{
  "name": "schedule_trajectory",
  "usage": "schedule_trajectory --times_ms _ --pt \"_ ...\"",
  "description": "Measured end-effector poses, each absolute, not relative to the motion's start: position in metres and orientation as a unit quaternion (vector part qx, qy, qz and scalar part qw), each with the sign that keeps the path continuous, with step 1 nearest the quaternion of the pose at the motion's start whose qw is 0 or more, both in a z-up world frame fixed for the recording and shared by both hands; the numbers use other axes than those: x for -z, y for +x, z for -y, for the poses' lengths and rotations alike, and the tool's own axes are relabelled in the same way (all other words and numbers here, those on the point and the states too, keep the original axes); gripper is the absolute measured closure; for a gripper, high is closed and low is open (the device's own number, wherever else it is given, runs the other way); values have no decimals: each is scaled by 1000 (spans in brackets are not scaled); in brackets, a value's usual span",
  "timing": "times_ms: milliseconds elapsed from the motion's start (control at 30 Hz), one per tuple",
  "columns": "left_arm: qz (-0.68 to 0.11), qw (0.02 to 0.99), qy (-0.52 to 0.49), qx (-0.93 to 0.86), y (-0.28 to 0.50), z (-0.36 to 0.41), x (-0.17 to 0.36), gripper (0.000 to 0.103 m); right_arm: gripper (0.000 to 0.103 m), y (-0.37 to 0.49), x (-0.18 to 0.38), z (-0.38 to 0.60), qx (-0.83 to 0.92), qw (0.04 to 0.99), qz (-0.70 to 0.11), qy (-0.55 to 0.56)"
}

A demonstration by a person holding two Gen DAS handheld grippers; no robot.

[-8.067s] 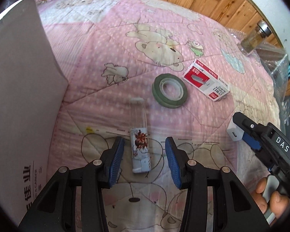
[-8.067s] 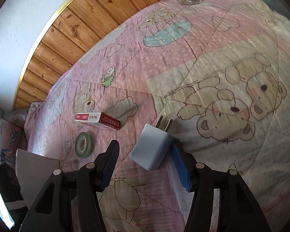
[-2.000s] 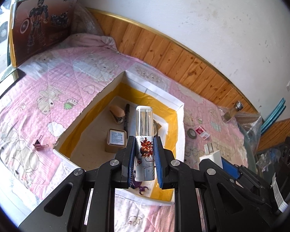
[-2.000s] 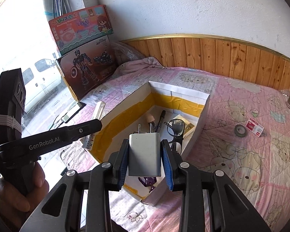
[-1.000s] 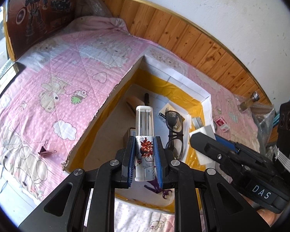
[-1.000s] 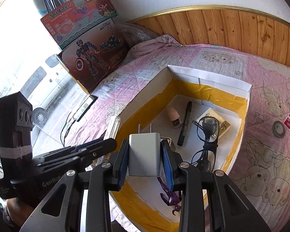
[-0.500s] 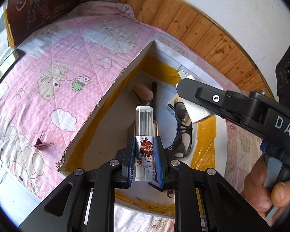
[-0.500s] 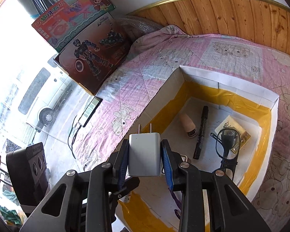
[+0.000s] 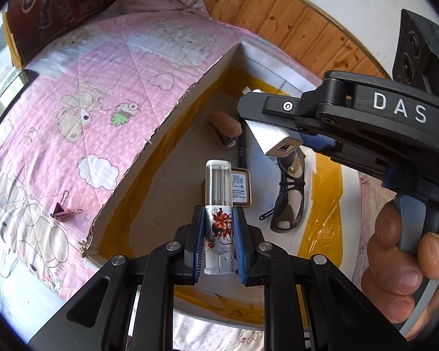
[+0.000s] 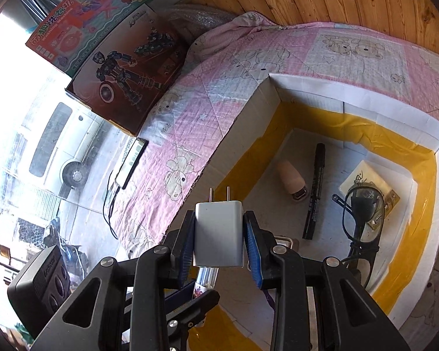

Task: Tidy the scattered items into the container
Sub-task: 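Lower the clear tube and white charger into the box with both tools, then open the left tool to drop the clear tube while the right tool releases the charger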

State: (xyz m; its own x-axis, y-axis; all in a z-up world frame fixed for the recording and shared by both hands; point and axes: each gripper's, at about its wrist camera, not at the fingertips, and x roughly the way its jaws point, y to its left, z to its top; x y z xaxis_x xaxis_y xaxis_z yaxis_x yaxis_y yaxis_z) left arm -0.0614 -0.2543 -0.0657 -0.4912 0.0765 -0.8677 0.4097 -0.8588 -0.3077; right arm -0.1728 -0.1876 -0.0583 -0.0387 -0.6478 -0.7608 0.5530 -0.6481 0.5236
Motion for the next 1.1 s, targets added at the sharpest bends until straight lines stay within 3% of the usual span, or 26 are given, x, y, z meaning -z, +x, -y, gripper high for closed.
schedule_trajectory --times_ms 600,767,1100 --pt "-269 115 501 815 -63 272 75 82 66 -202 101 215 697 382 47 604" --pt "-280 109 490 818 -61 276 71 59 66 -207 102 211 703 375 56 602" --pt "-285 130 490 814 -50 283 70 56 61 -199 86 178 707 379 91 591"
